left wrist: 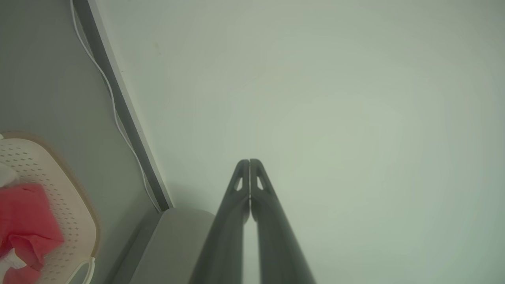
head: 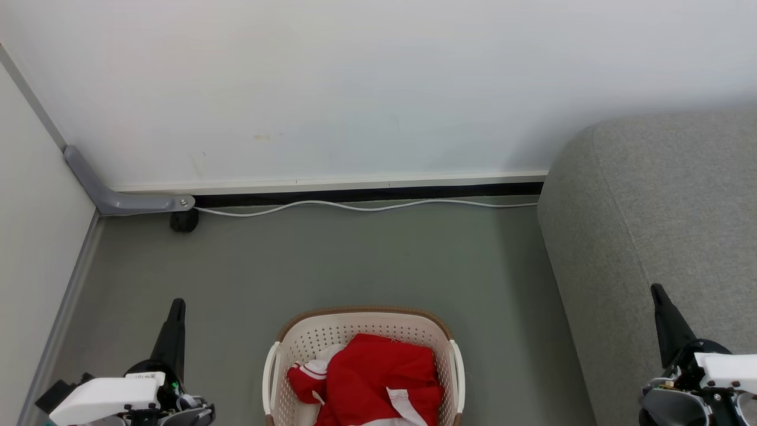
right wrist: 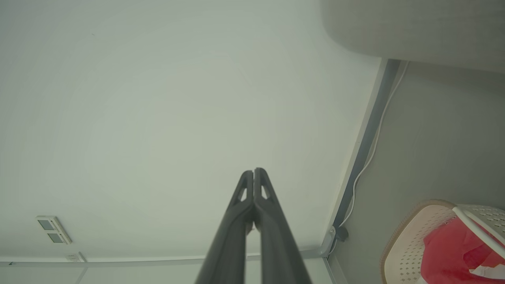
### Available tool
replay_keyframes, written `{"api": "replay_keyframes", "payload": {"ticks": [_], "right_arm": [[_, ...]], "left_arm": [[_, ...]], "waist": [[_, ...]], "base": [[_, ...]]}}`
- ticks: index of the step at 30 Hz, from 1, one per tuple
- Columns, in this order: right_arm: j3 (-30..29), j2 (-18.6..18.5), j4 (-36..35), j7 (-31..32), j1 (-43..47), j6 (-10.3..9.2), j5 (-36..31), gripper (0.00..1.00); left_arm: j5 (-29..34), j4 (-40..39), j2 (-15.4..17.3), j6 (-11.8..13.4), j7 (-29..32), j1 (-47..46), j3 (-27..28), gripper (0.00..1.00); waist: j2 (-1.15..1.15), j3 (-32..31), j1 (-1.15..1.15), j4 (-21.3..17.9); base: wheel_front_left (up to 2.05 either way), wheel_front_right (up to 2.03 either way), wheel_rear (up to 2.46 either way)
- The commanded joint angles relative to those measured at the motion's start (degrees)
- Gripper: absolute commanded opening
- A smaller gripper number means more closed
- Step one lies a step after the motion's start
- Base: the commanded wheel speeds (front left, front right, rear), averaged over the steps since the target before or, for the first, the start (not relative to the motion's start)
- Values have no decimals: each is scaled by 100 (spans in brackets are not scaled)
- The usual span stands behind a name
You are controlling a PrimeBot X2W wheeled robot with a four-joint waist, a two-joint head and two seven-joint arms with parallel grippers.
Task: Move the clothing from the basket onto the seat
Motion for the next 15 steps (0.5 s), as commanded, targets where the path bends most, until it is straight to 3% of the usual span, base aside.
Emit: {"api": "replay_keyframes", "payload": {"ticks": [1, 15], "right_arm": [[103, -59, -178, 43, -93, 24, 66, 0], [104, -59, -178, 43, -93, 24, 66, 0]], "left_arm": [[-21, -167, 99, -43, 34, -331, 162, 0], [-21, -167, 99, -43, 34, -331, 162, 0]], "waist": [[0, 0, 0, 0], [0, 0, 0, 0]], "base": [[0, 0, 0], [0, 0, 0]]}}
